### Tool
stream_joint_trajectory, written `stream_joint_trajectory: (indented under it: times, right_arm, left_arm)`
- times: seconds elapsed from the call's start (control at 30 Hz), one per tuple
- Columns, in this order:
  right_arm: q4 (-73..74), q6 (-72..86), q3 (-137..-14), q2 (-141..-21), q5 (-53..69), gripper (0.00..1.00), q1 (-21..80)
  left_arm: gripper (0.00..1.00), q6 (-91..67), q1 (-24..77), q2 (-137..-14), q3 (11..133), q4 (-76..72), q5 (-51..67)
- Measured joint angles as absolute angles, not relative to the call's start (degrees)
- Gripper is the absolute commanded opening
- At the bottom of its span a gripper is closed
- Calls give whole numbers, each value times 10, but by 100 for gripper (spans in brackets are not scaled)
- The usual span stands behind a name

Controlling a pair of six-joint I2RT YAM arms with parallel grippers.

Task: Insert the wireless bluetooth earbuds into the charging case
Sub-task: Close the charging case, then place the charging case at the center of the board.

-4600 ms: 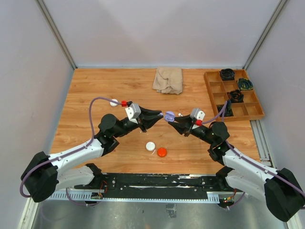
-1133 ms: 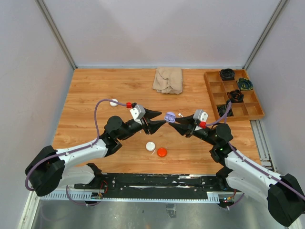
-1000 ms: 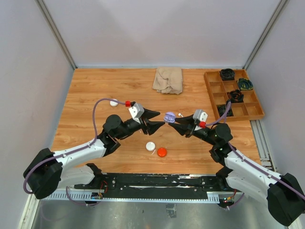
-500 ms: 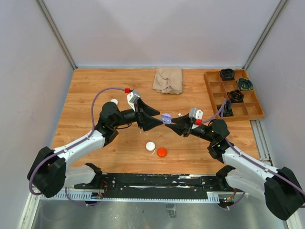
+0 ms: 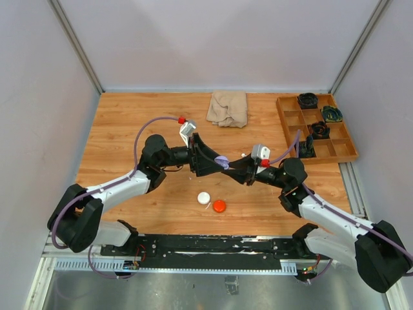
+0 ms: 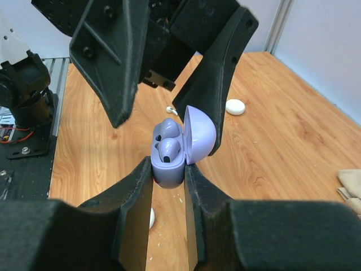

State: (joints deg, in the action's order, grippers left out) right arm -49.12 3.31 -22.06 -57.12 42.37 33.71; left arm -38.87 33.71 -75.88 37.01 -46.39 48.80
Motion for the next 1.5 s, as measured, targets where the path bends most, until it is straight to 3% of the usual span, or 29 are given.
stream_joint_trajectory:
  times: [0.3,0.6,0.8,1.17,1.33,1.5]
  right_arm:
    - [-468,35,-232,-584,442,1,337]
    - [-406,35,-250,-599,445,1,337]
    - [-299,32,-279,-591,414,1,335]
    - [-70,105,-287,-579,373,3,317]
    - [-2,151,-286,-581,368,3,317]
    - [29,194,-272,-612,368,9,317]
  left_arm:
    - [66,-433,322,-759,363,-553,522]
    - [68,-474,320,-749,351,-609,559]
    - [76,-366,319,-661,354,-406,468]
    - [91,-246,314,-545,430,10,101]
    - [99,-237,272,-543,450,129,19]
    - [99,-216,196,-543,449,209,-3]
